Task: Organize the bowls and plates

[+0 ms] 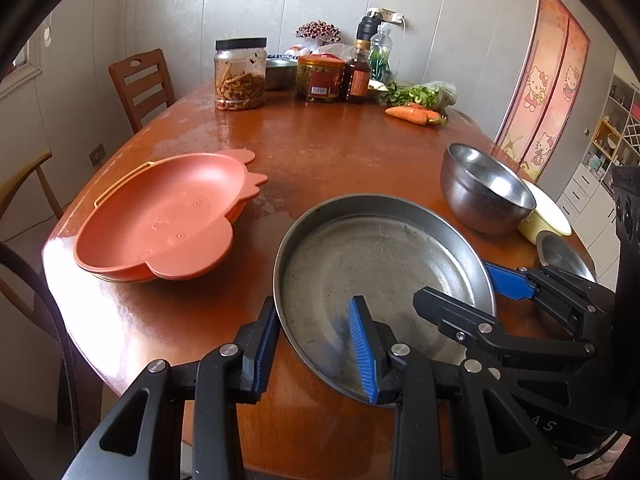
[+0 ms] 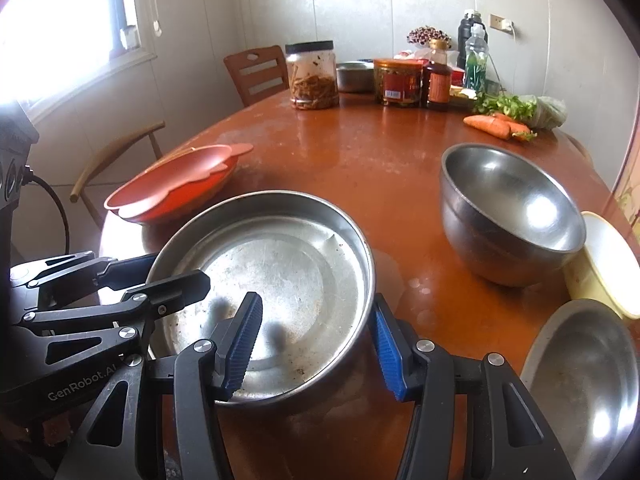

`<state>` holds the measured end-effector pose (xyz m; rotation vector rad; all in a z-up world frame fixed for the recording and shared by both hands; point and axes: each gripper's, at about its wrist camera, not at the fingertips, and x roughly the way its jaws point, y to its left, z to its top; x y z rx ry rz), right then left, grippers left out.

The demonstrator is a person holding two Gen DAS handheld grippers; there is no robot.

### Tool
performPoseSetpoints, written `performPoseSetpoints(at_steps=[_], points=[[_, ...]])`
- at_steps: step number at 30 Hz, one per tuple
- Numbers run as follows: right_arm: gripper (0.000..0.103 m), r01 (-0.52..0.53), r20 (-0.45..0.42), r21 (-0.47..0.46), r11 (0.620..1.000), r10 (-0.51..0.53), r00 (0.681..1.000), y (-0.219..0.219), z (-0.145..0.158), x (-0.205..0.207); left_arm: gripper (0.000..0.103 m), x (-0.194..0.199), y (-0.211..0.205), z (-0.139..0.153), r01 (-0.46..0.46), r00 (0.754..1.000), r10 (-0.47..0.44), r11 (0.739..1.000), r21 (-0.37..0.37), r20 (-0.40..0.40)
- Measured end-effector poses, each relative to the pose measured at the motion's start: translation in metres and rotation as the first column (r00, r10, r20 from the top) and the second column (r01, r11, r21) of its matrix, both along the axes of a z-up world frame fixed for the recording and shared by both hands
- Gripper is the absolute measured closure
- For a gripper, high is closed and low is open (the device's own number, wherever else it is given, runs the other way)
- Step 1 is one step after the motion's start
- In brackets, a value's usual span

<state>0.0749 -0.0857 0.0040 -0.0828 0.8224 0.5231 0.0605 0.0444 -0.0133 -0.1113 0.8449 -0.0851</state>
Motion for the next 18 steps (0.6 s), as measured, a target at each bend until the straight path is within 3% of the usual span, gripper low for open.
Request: performPoseSetpoints(at_steps=[18], points=[[0.046,-0.048,0.074,0.034,0.998,0.045,0.996,0.019,0.034,-0.012,0.068,-0.014,0.03,0.032,-0.058,0.995,0.059,0.998,-0.019,0.078]])
